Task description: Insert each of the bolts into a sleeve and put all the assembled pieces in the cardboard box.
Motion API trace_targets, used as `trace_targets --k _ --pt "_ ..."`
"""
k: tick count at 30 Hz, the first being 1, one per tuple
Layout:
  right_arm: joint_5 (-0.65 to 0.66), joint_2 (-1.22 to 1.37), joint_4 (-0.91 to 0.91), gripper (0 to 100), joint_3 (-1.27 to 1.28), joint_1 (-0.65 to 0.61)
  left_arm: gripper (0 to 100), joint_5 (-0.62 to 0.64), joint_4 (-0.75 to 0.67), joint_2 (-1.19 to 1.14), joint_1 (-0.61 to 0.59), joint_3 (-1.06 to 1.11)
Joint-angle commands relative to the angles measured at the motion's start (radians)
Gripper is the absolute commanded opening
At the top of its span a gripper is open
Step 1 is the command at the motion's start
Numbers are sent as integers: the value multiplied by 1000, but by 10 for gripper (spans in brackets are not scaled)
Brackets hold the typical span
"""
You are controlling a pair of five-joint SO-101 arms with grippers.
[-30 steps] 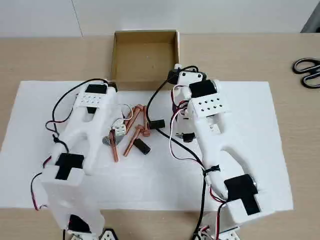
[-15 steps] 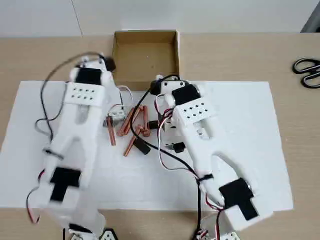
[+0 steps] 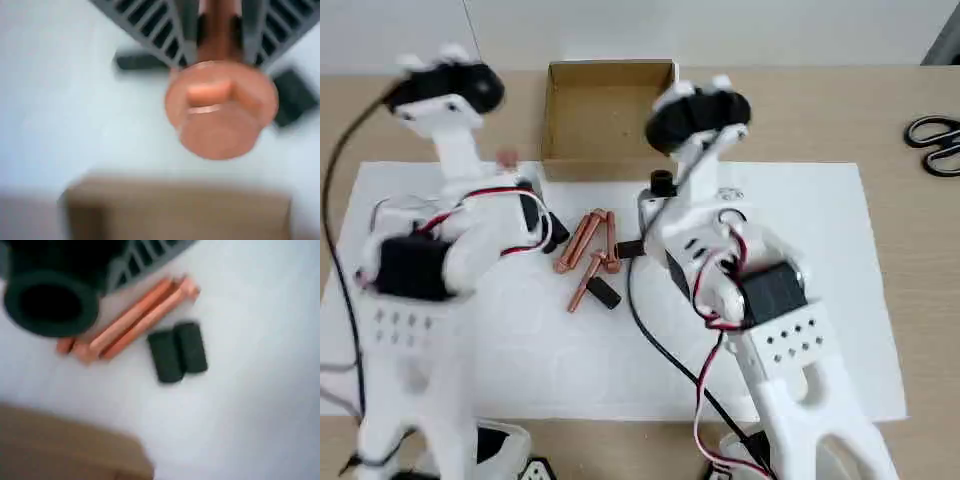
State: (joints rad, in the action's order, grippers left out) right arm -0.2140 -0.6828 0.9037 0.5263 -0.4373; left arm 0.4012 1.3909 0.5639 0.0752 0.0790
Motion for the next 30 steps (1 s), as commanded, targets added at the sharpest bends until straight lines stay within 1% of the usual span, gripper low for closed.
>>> trace_targets --k 1,2,4,7,10,12,15,21,23,26,28,30 --pt "9 -117 -346 5 244 59 6 86 -215 109 11 -4" --pt "11 -137 -410 5 304 68 6 126 -253 123 12 -1" --pt "63 -173 -509 5 402 68 6 181 -310 143 58 25" --pt "181 -226 -621 5 522 28 6 181 -362 152 187 99" --pt "252 -297 -702 5 611 -10 6 180 -423 152 282 173" --pt "275 -358 -713 5 647 -18 6 161 -476 155 293 211" --pt "281 -475 -710 5 706 -18 6 86 -514 212 292 272" --pt "281 -803 -710 5 872 -27 6 74 -540 494 296 506" --pt "290 -918 -710 5 930 -27 6 72 -631 595 298 608" --pt "368 -1079 -708 4 1022 -41 6 68 -896 712 299 763" --pt "420 -1145 -711 4 1069 -76 6 31 -1039 738 325 851" --pt "433 -1132 -710 4 1073 -124 6 -3 -1082 738 368 883"
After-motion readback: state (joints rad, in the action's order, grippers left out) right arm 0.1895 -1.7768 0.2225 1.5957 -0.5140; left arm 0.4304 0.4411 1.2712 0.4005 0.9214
